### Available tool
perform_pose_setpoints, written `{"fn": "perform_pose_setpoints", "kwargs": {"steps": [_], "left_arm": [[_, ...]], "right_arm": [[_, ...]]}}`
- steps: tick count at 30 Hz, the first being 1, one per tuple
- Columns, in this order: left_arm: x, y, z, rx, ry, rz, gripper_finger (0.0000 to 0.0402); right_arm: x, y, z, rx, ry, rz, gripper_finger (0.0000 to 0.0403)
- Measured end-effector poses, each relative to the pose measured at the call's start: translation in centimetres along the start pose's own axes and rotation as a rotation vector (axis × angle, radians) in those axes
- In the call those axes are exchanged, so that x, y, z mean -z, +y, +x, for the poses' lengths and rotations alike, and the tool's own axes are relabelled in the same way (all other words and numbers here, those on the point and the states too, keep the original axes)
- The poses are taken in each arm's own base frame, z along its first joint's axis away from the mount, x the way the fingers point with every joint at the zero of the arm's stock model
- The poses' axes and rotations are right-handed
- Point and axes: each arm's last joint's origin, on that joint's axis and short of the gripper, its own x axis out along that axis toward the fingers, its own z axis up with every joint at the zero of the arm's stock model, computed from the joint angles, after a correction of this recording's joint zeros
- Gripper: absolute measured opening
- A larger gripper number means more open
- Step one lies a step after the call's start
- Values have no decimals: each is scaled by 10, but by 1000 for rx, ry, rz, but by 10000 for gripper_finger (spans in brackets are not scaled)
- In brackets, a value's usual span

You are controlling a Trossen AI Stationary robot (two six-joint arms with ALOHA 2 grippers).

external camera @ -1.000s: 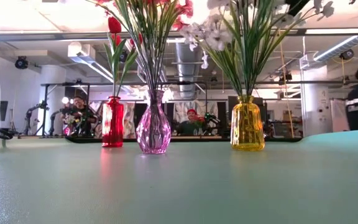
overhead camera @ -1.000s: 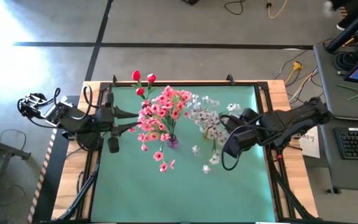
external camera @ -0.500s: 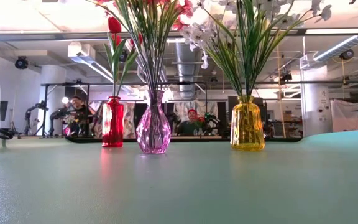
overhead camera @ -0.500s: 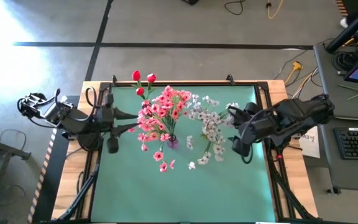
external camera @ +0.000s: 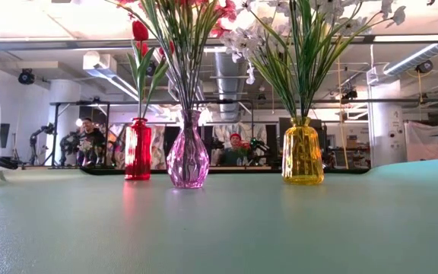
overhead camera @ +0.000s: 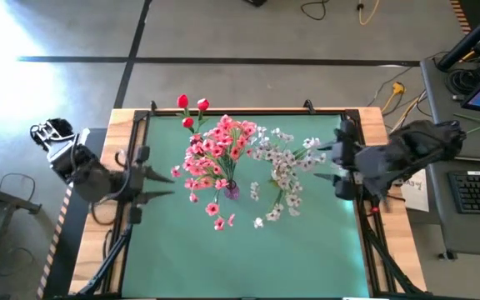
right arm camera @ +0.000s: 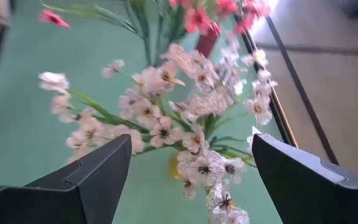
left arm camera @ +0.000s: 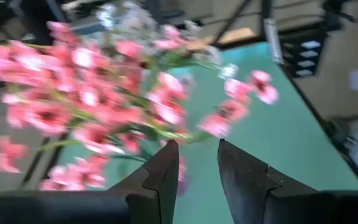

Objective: Sort flowers into vase by color
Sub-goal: Return to Home Position

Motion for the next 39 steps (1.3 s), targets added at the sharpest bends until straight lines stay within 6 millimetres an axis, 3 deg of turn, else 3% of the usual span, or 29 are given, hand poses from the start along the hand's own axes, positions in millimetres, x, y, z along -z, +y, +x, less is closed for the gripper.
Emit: {"fn": "perform_pose_setpoints", "kwargs": {"steps": [5,10,22,29,39], "left_arm": [[16,-21,-4,111,22,37,100],[42,-39,4,135,53,35,100],[93,-48,22,120,28,-31,100],[120,-32,21,126,-47,-38,92],[132,11,2,30,-202,-68,56]], "right_arm": [[27,-7,-15,-56,-71,5,327],[55,-13,-12,-85,-127,36,327],[120,-23,5,-210,-331,140,327],[145,-21,21,-270,-486,150,327],[153,-17,26,-416,-726,160,327]]}}
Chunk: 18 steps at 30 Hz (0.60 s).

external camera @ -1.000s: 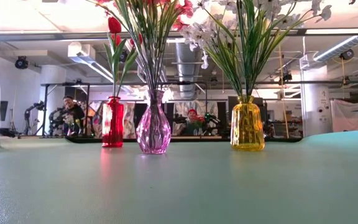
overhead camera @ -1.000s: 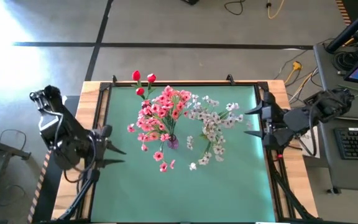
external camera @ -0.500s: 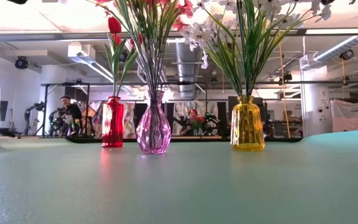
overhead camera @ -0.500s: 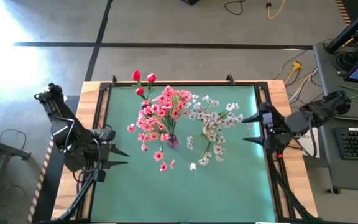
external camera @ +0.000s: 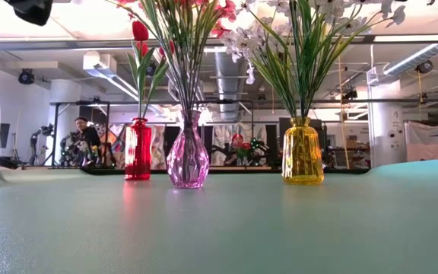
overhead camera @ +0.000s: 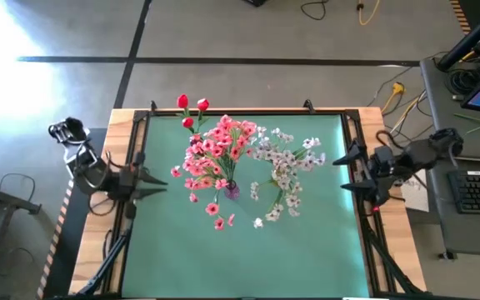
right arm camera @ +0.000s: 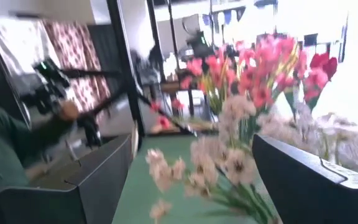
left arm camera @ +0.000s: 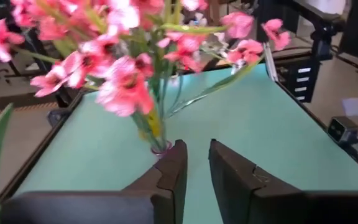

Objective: Sort flowers into vase by color
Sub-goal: Return to Home Position

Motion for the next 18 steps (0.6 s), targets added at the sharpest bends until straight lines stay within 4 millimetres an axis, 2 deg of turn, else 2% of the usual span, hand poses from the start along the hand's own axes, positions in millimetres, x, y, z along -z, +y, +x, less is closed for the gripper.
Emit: {"fn": "perform_pose_setpoints", "kwargs": {"steps": [5,13,18], "left_arm": [[15,10,-7,-7,-44,-18,37],[19,19,-15,-5,-171,-52,35],[23,21,-14,-77,-193,-79,35]], "right_arm": [[14,2,13,-7,-24,-12,327],[34,4,33,5,-8,-26,327],[38,1,37,18,-18,-32,327]]}}
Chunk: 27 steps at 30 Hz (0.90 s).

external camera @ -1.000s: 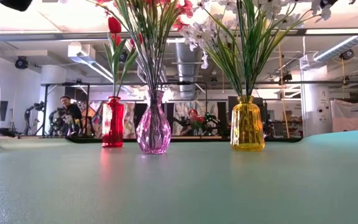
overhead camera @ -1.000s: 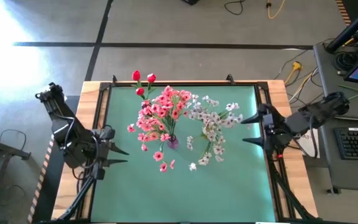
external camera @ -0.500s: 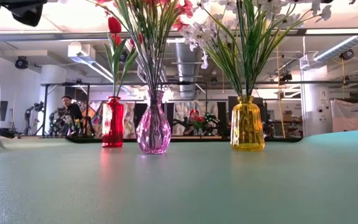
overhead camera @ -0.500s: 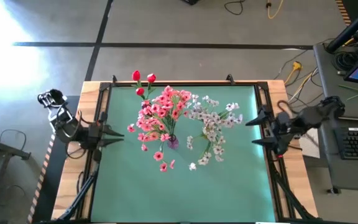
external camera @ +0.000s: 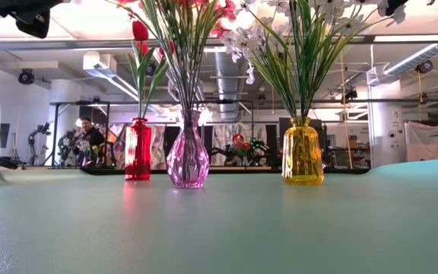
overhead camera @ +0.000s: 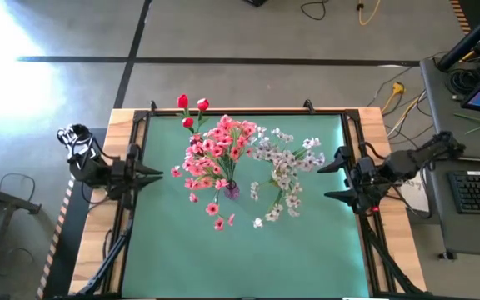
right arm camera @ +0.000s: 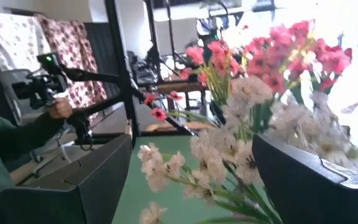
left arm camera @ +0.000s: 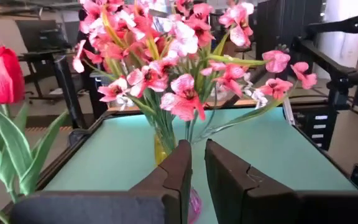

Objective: Sort flowers into vase by color
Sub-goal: Return to Home Position

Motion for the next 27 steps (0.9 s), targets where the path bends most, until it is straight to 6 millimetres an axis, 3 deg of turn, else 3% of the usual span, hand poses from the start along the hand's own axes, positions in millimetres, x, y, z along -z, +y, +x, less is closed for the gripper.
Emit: {"fn": "perform_pose_setpoints", "kwargs": {"steps": [7,16,27], "left_arm": [[7,-5,6,-44,-11,12,35],[8,-2,9,-147,-12,7,35],[17,2,19,-300,-44,66,35]], "right_arm": [[1,-4,5,-91,-71,-38,327],[5,-17,8,1,-54,-39,327],[13,-35,34,12,-2,-76,327]]}}
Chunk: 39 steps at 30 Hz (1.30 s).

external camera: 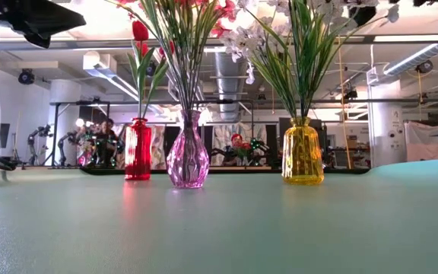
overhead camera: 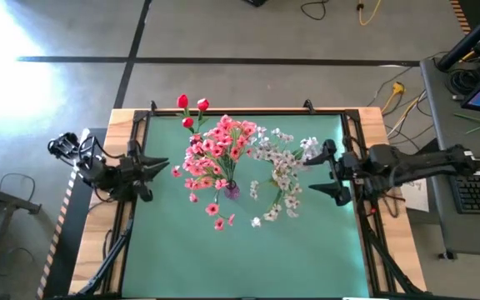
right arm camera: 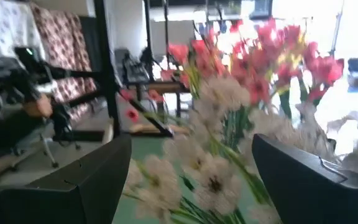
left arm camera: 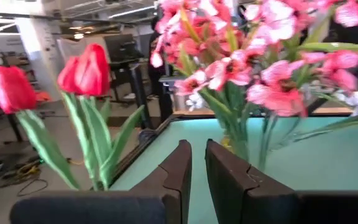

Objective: Sort flowers into vase by color
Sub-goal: Return to Home Position

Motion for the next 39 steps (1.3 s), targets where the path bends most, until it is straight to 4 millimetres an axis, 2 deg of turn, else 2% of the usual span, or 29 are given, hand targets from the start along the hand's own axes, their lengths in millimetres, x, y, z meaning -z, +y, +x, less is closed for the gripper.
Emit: {"fn": "perform_pose_setpoints", "kwargs": {"steps": [6,13,23,27,32,39], "left_arm": [[-6,10,-4,-36,-23,-31,35],[-9,20,-12,-1,-68,-83,35],[-4,21,-14,21,-82,-136,35],[-2,20,-13,23,-75,-143,35],[3,16,-11,23,-78,-150,35],[6,14,-10,23,-75,-152,35]], "right_arm": [[5,-10,3,24,40,-1,327],[3,-15,-3,14,35,-24,327],[4,-14,-13,-2,64,-15,327],[-1,-10,-23,-54,30,-16,327],[-10,-6,-46,-57,-48,-23,327],[-13,0,-67,-136,-116,-29,327]]}}
